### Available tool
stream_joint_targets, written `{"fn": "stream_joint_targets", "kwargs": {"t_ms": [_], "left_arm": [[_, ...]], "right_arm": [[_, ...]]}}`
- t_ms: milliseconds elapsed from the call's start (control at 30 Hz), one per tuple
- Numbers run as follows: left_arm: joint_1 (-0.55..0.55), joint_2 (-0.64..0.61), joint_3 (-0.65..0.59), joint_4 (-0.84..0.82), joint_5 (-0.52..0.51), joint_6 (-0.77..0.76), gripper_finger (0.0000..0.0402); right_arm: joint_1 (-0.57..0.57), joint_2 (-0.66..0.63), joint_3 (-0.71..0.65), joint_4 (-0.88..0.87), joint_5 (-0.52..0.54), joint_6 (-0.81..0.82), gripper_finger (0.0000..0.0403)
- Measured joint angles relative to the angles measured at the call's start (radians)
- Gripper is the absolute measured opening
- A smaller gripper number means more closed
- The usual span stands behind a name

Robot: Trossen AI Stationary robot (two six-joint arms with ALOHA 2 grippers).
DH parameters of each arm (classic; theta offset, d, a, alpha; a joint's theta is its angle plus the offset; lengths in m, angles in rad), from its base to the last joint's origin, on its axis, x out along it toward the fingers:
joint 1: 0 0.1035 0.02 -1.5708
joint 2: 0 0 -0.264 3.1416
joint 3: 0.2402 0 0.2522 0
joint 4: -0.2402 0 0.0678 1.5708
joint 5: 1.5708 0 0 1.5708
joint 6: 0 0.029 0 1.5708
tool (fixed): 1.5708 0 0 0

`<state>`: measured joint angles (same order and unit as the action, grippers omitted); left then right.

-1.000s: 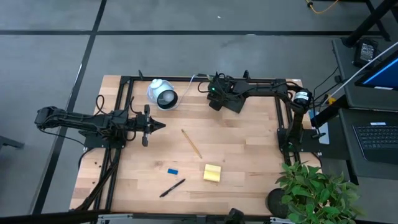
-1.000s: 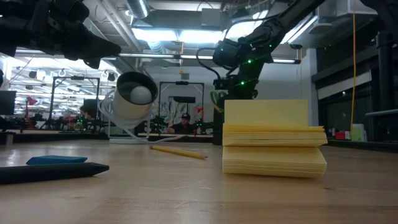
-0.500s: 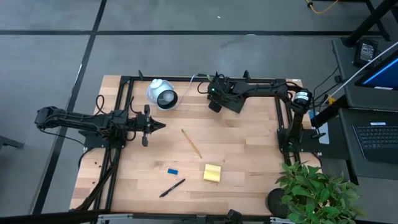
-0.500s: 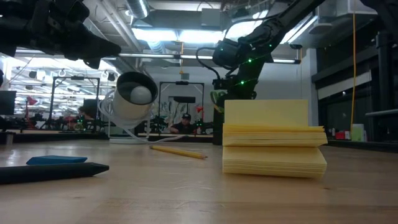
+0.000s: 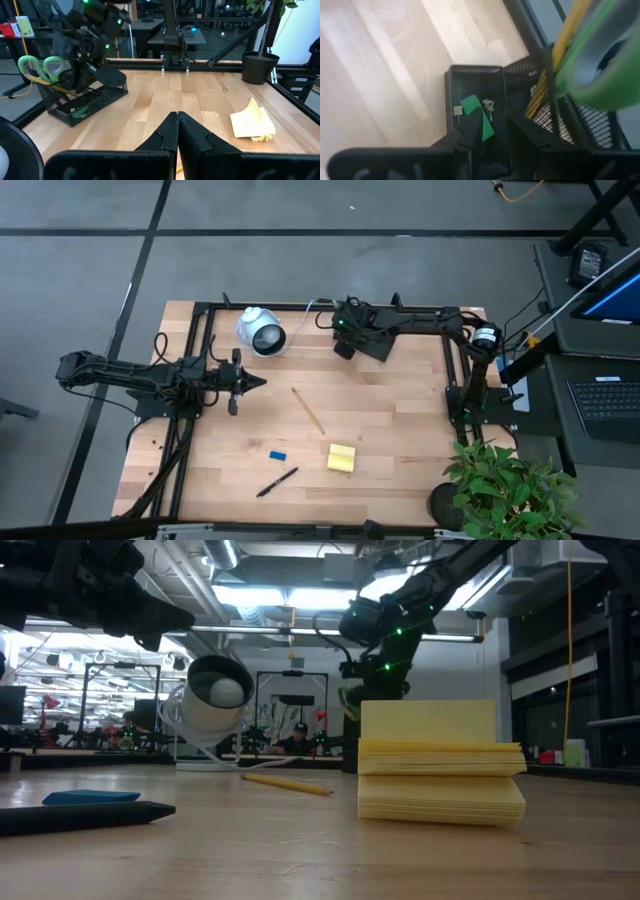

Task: Pick and place office supplies into organizer
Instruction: Put the yellow sticky note pad into the desk organizer

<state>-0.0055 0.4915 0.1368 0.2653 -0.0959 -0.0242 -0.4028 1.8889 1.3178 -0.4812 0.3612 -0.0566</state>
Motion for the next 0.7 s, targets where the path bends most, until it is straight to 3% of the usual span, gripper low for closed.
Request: {"fn": "stream_joint_targets", "kwargs": {"t_ms": [167,333,700], "left_arm": [[0.000,0.000,0.000,0.000,0.000,0.001,0.0002],[0.000,0.000,0.000,0.000,0.000,0.002,0.0002],[0.000,0.000,0.000,-0.002,0.029,-0.003,0.0002]], "right_arm": [[0.035,0.000,0.102,-0.136,-0.027,0.012,0.0073],[0.088,-0.002,0.187,-0.257,-0.043,0.026,0.0010],[0.344,-0.004,0.237,-0.353,-0.067,0.036,0.0003]]}}
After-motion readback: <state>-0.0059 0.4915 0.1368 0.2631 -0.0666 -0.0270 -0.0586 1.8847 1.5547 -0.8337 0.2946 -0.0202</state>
